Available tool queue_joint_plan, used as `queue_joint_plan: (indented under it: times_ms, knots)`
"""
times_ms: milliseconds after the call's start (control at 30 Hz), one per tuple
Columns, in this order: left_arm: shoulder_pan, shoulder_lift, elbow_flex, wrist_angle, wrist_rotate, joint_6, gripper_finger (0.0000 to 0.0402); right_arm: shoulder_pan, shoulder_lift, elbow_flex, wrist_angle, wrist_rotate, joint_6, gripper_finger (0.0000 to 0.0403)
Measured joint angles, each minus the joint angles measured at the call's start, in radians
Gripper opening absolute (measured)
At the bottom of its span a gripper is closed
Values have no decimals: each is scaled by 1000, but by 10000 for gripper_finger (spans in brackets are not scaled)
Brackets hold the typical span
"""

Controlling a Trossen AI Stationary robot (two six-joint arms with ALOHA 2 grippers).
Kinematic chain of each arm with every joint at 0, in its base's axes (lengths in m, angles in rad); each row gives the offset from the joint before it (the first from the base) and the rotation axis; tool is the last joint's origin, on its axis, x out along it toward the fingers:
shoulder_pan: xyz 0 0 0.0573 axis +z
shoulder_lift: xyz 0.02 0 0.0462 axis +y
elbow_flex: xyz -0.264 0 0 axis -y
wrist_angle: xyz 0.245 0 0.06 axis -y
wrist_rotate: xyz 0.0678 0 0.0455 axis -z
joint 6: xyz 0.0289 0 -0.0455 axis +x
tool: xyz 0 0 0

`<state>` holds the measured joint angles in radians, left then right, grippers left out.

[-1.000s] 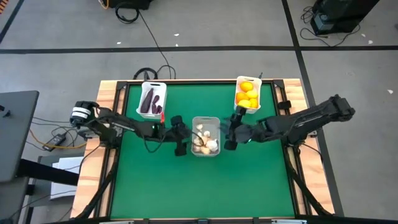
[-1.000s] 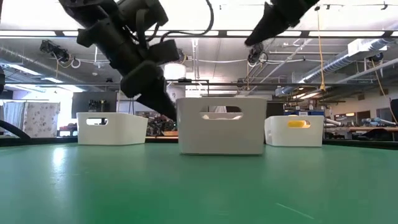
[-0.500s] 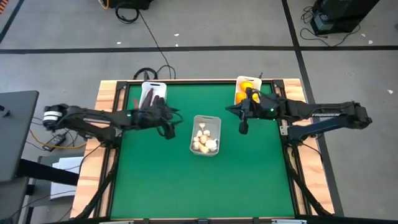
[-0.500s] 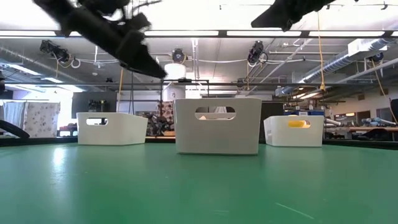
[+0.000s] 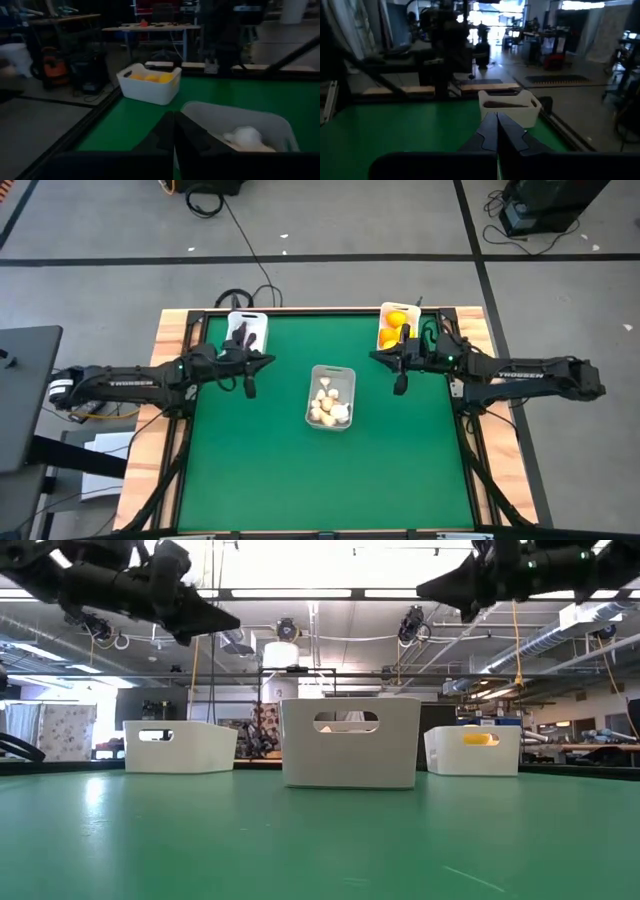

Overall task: Sort produce into baskets
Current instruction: Return to Home Position

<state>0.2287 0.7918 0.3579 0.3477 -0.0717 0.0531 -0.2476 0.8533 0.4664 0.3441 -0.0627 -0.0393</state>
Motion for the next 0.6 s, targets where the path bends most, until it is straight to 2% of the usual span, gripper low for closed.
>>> queue_joint_plan:
  times_ms: [200, 467, 600]
  knots:
    - [43, -72, -102, 45, 59, -21, 5, -36, -26, -77, 38, -13, 57, 2]
    - [66, -157, -196, 97, 61, -56, 4, -49, -33, -202, 187, -34, 121, 2]
    - [78, -240, -225, 96, 59, -57, 5, -67, -79, -222, 184, -21, 153, 2]
